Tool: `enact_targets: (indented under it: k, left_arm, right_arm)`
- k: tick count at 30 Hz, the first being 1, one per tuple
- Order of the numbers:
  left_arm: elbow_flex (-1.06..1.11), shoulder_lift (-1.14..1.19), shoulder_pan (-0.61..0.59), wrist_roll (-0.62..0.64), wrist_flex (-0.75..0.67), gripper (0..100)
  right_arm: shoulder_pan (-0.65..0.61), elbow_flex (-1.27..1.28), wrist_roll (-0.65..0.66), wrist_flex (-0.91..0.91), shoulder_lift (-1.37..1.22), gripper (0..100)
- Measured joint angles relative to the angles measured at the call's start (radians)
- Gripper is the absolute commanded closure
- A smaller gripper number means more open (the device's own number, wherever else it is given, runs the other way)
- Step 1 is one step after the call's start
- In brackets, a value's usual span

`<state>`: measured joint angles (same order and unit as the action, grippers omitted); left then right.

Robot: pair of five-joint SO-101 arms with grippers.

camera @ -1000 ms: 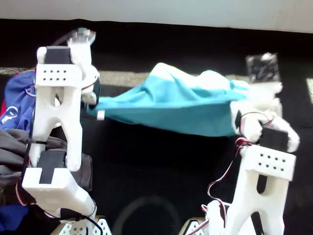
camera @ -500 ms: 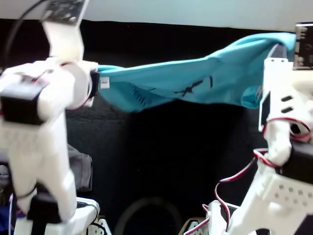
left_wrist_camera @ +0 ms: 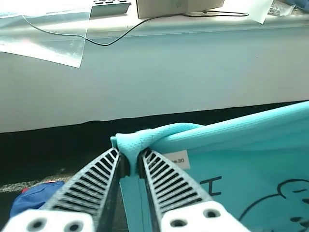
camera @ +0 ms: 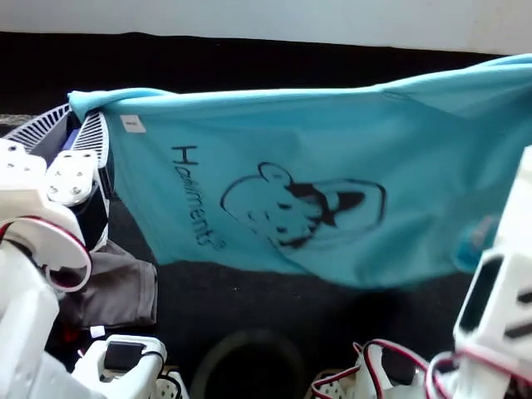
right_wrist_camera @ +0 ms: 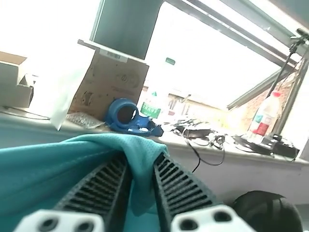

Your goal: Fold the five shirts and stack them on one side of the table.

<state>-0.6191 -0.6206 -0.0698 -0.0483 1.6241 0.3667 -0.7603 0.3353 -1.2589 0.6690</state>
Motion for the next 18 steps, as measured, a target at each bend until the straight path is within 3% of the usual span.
enact_targets:
  k: [10,18]
  left_arm:
    - [0.009,0.000,0.000,0.000,0.069,99]
    - [0.259,-0.009,-0.043,0.002,0.123,99]
  right_arm:
    - [0.018,-0.066,0.012,-0.028,0.002,99.3]
    - [-0.089,-0.066,0.025,-0.072,0.000,99.3]
